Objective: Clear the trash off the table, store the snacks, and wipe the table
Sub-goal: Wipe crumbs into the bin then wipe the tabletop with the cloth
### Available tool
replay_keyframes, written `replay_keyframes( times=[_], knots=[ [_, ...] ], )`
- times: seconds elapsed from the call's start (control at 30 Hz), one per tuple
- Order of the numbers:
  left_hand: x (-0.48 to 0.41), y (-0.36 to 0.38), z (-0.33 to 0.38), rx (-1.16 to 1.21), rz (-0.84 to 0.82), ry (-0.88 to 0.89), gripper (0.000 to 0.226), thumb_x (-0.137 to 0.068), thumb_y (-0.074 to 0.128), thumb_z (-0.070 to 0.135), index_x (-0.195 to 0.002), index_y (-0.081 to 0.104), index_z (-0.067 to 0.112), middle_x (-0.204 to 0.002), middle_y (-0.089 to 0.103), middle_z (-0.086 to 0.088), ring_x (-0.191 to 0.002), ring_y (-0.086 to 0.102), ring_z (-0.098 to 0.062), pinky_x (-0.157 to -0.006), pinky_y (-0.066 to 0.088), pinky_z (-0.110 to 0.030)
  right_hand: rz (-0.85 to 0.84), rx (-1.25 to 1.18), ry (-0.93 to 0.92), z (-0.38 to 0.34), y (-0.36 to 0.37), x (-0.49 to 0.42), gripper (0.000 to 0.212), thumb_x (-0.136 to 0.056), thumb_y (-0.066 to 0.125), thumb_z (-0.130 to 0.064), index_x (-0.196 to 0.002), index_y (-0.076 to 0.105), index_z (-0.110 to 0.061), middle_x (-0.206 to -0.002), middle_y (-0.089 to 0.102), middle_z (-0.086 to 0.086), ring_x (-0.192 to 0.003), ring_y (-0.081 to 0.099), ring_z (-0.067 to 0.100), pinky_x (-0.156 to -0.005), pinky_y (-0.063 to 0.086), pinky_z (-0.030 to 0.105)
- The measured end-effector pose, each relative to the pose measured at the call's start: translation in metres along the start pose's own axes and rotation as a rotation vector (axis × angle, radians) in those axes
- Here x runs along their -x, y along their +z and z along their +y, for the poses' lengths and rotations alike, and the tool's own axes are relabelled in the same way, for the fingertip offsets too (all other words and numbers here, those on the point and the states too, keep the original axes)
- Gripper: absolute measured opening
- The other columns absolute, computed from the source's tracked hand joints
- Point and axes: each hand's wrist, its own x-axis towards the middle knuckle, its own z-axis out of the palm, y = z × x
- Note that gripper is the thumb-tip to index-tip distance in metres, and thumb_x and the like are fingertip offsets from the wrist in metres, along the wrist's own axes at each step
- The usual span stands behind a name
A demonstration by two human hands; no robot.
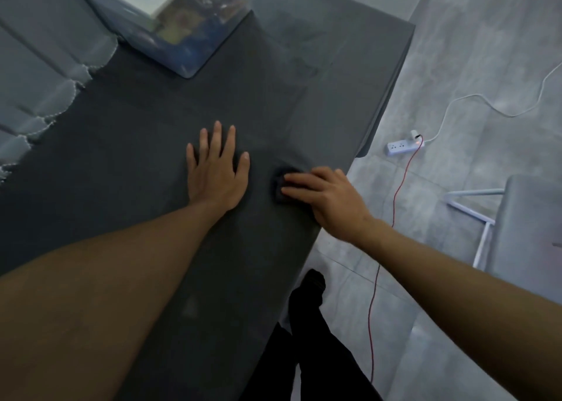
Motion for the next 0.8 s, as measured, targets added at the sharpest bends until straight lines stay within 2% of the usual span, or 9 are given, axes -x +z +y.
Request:
replay_keyframes(
  times=[0.13, 0.2, 0.3, 0.37, 0.43, 0.57, 0.63, 0.73, 0.8],
  knots=[
    [-0.034, -0.001, 0.011, 0.010, 0.000, -0.041, 0.066, -0.099, 0.017, 0.055, -0.158, 0.004, 0.029, -0.166, -0.003, 0.002, -0.152, -0.008, -0.026, -0.122, -0.002, -0.050, 0.201, -0.054, 0.478, 0.008, 0.007, -0.030, 0.050, -0.086, 0.060, -0.003, -0.129, 0.065, -0.028, -0.141, 0.056, -0.006, -0.111, 0.049, 0.027, -0.085, 0.042, 0.040],
    [-0.045, 0.001, 0.016, 0.006, 0.027, -0.092, 0.066, -0.099, 0.017, 0.056, -0.158, 0.005, 0.030, -0.166, -0.002, 0.002, -0.152, -0.007, -0.028, -0.122, -0.002, -0.052, 0.201, -0.066, 0.404, -0.002, 0.014, -0.034, 0.050, -0.085, 0.058, -0.003, -0.128, 0.066, -0.027, -0.141, 0.057, -0.005, -0.110, 0.049, 0.027, -0.083, 0.040, 0.038],
    [-0.050, 0.005, 0.020, -0.034, 0.069, -0.129, 0.066, -0.098, 0.016, 0.056, -0.158, 0.005, 0.031, -0.166, 0.000, 0.002, -0.152, -0.006, -0.029, -0.121, -0.001, -0.053, 0.123, -0.077, 0.061, 0.010, 0.011, -0.033, 0.051, -0.084, 0.056, -0.003, -0.127, 0.067, -0.028, -0.139, 0.058, -0.005, -0.108, 0.053, 0.027, -0.080, 0.040, 0.037],
    [-0.052, 0.008, 0.022, -0.040, 0.083, -0.134, 0.066, -0.098, 0.017, 0.056, -0.158, 0.005, 0.031, -0.166, 0.001, 0.002, -0.152, -0.004, -0.029, -0.121, 0.000, -0.053, 0.077, -0.043, -0.040, 0.038, 0.004, -0.049, 0.051, -0.084, 0.054, -0.007, -0.128, 0.066, -0.030, -0.139, 0.058, -0.007, -0.108, 0.053, 0.027, -0.080, 0.039, 0.036],
    [-0.053, 0.008, 0.022, -0.056, 0.087, -0.144, 0.066, -0.098, 0.017, 0.056, -0.158, 0.005, 0.031, -0.166, 0.001, 0.002, -0.152, -0.003, -0.028, -0.121, 0.001, -0.053, 0.118, -0.002, 0.060, 0.064, 0.003, -0.074, 0.047, -0.087, 0.054, -0.008, -0.127, 0.067, -0.031, -0.138, 0.059, -0.007, -0.106, 0.054, 0.028, -0.081, 0.040, 0.038],
    [-0.054, 0.008, 0.022, -0.071, 0.079, -0.145, 0.066, -0.098, 0.015, 0.056, -0.158, 0.003, 0.031, -0.166, -0.001, 0.002, -0.152, -0.004, -0.028, -0.121, 0.003, -0.054, 0.196, -0.049, 0.455, 0.082, 0.006, -0.121, 0.052, -0.085, 0.054, -0.002, -0.128, 0.066, -0.028, -0.140, 0.057, -0.008, -0.107, 0.050, 0.027, -0.083, 0.036, 0.037],
    [-0.054, 0.008, 0.022, -0.071, 0.077, -0.143, 0.066, -0.098, 0.016, 0.055, -0.158, 0.004, 0.030, -0.166, 0.000, 0.002, -0.152, -0.004, -0.028, -0.121, 0.003, -0.054, 0.190, -0.060, 0.372, 0.073, 0.011, -0.124, 0.050, -0.087, 0.055, -0.004, -0.129, 0.066, -0.027, -0.141, 0.057, -0.006, -0.107, 0.050, 0.028, -0.082, 0.037, 0.037],
    [-0.054, 0.006, 0.021, -0.068, 0.076, -0.143, 0.066, -0.098, 0.017, 0.055, -0.158, 0.006, 0.030, -0.166, 0.001, 0.002, -0.152, -0.003, -0.028, -0.121, 0.004, -0.054, 0.097, -0.073, 0.013, 0.068, 0.012, -0.115, 0.048, -0.090, 0.054, -0.006, -0.129, 0.066, -0.030, -0.141, 0.057, -0.007, -0.106, 0.053, 0.028, -0.080, 0.039, 0.038],
    [-0.055, 0.006, 0.021, -0.068, 0.075, -0.142, 0.066, -0.098, 0.017, 0.055, -0.158, 0.005, 0.030, -0.166, 0.001, 0.002, -0.152, -0.003, -0.028, -0.121, 0.005, -0.054, 0.051, -0.027, -0.115, 0.086, 0.006, -0.128, 0.049, -0.090, 0.051, -0.006, -0.130, 0.065, -0.031, -0.141, 0.057, -0.008, -0.105, 0.053, 0.028, -0.079, 0.038, 0.037]
  ],
)
